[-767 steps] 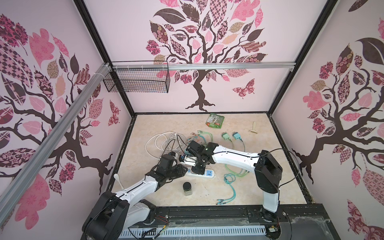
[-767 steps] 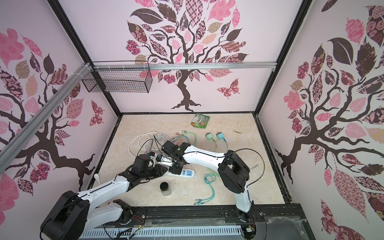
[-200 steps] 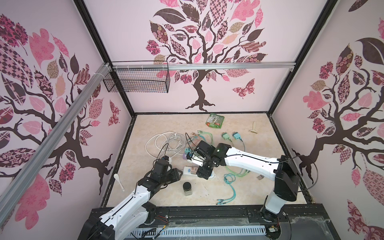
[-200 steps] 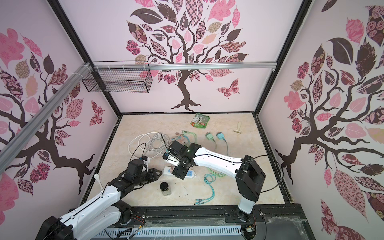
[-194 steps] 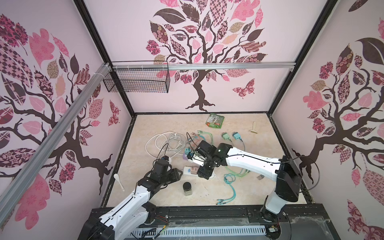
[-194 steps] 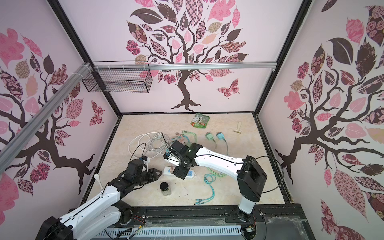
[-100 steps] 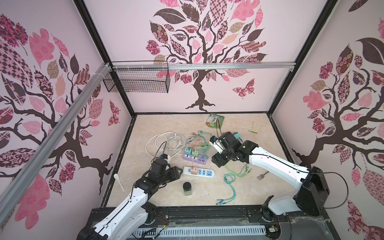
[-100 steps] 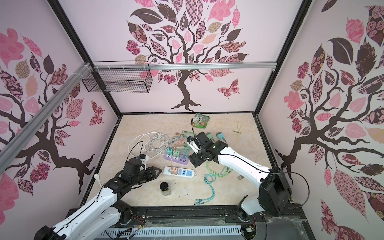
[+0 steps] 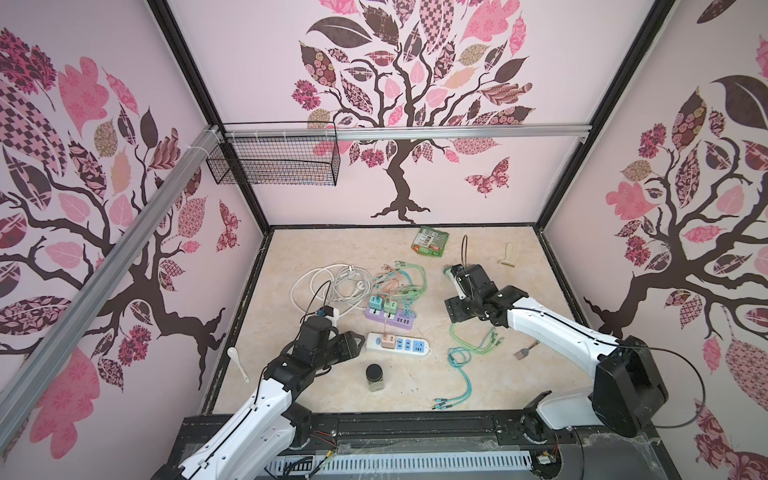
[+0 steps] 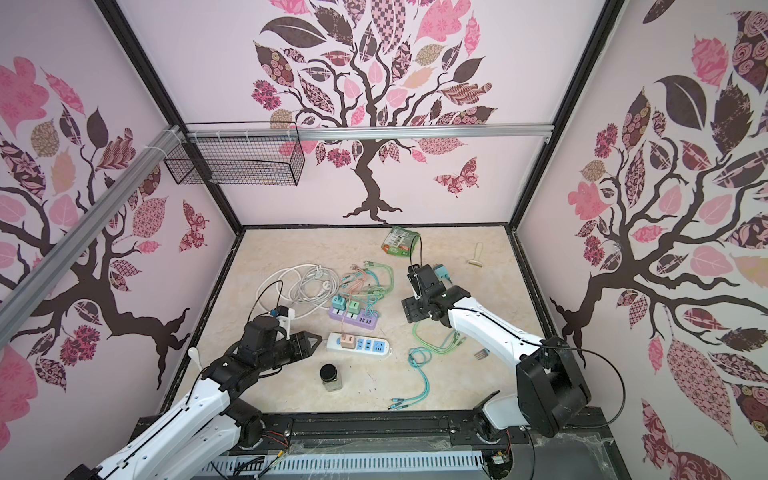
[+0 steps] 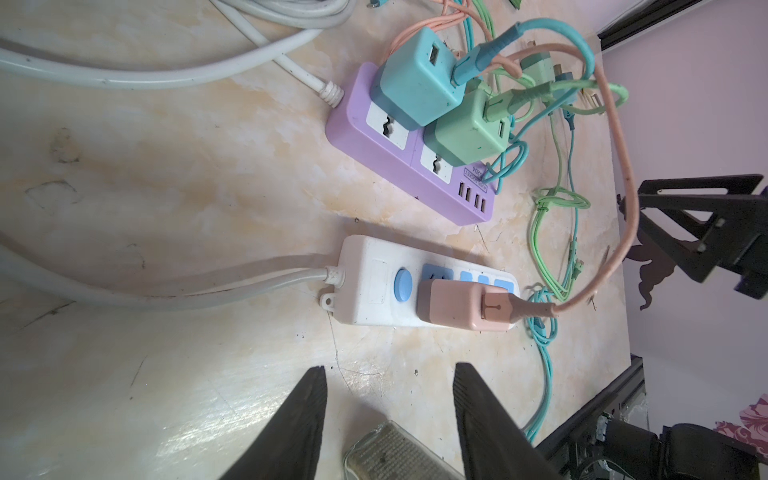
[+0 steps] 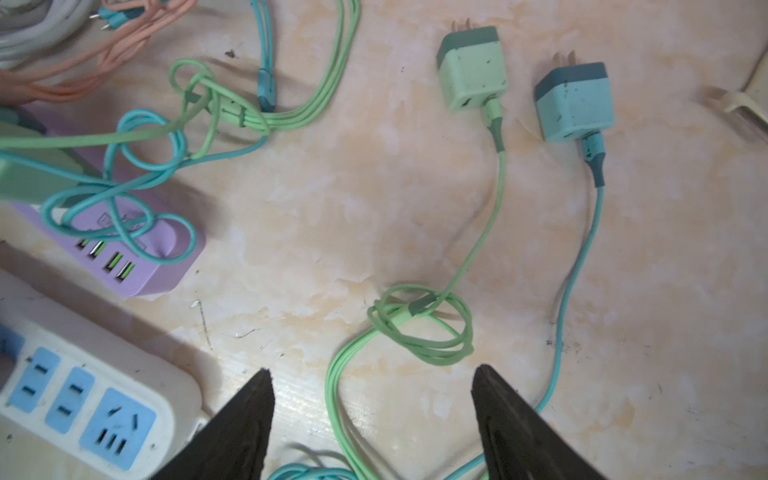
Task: Insert the plug
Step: 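Open the right gripper and move it toward the loose sage-green and teal chargers, then lower the right gripper onto the sage-green charger and close on it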
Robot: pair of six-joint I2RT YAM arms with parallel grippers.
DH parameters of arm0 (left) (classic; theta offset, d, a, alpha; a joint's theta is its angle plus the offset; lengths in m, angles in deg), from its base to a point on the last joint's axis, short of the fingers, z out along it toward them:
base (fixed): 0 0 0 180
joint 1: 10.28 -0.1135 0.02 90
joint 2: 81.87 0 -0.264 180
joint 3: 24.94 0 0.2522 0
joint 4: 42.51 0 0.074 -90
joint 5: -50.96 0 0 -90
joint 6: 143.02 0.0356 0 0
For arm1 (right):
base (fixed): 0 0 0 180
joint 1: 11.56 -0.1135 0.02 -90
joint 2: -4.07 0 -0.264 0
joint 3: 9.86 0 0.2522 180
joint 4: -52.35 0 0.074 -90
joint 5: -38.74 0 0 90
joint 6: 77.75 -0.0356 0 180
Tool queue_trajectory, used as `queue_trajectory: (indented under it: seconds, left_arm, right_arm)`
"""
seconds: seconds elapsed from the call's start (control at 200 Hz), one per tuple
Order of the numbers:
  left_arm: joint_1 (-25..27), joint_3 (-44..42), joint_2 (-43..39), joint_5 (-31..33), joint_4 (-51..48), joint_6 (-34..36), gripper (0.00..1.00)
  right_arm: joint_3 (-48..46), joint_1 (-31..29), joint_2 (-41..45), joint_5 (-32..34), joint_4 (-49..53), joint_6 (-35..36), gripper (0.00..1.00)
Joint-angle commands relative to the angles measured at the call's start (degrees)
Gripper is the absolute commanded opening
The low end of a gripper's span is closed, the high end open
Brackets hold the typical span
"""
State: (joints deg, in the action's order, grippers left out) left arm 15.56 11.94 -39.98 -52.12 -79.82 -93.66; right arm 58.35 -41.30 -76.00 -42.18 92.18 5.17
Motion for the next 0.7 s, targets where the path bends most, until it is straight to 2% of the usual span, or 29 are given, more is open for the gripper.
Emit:
queue_trajectory:
  seconds: [0.0,0.255,0.415,0.695]
  left_arm:
    - [-0.3,3.2,-0.9,0.6,-1.0,0.8,0.53]
    - [-0.3,3.6,-2.2,0.4,-1.6,1.0,0.55]
    - [-0.3,4.0,-3.1,-0.3,-2.0,1.5,0.59]
    - [-0.3,4.9,-4.8,0.4,-4.4,2.7,0.61]
  right_arm:
    - [-0.5,2.4,2.4,1.8,-3.4,-1.6,0.78]
    - [0.0,7.1,-1.3,-0.1,-7.9,0.8,0.78]
    - [2.8,7.6,-6.7,-1.4,-10.3,2.1,0.82]
    - [10.4,9.5,-17.3,-4.1,-12.1,3.8,0.80]
